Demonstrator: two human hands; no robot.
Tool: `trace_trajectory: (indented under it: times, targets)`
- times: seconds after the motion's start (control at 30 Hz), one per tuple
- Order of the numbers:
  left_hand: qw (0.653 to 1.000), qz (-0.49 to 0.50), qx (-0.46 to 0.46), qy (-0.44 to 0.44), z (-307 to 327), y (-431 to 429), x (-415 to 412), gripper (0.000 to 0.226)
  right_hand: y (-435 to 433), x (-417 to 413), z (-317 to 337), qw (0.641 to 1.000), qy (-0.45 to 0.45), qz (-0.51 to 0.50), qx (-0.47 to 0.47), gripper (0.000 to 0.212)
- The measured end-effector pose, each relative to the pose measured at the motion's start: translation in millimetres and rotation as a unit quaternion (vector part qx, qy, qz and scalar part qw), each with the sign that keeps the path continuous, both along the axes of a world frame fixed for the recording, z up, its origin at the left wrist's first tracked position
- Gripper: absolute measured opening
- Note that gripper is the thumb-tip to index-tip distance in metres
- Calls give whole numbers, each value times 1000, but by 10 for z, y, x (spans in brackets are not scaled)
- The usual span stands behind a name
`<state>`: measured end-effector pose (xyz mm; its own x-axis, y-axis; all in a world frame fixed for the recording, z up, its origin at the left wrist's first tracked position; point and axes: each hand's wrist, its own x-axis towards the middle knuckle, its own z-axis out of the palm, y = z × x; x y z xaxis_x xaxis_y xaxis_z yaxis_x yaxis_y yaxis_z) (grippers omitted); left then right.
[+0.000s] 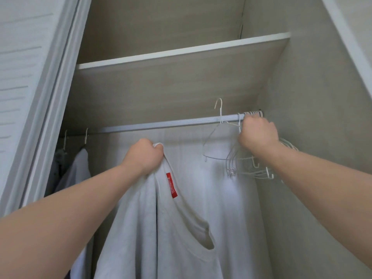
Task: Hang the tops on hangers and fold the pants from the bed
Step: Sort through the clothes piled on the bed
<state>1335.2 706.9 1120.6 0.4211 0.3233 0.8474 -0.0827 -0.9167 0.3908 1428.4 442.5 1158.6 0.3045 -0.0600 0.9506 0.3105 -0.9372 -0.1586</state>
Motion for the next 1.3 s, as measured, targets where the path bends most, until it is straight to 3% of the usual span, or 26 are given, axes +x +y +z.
trace_trajectory:
  times: [0.17,0.27,0.6,0.8,1.03,1.3]
  targets:
    - [999,-11,1,-36,55,2,-321,36,101,-223,-152,963,43,228,135,21]
    - [998,-5,14,-67,94,17,-539,34,148,-362,-305,913,48,352,202,8]
    - [985,67,18,-157,298,27,-1498,37,277,-1245,-520,736,58,581,343,18]
    - [978,139,28,-153,398,-201,-2346,38,338,-1913,-400,597,189,726,283,20]
    - [952,263,41,-150,420,-758,-3398,38,179,-2555,-462,565,184,771,231,20]
    - [892,433,15,-131,149,-1347,-4741,40,-136,-3381,-817,431,193,855,212,23]
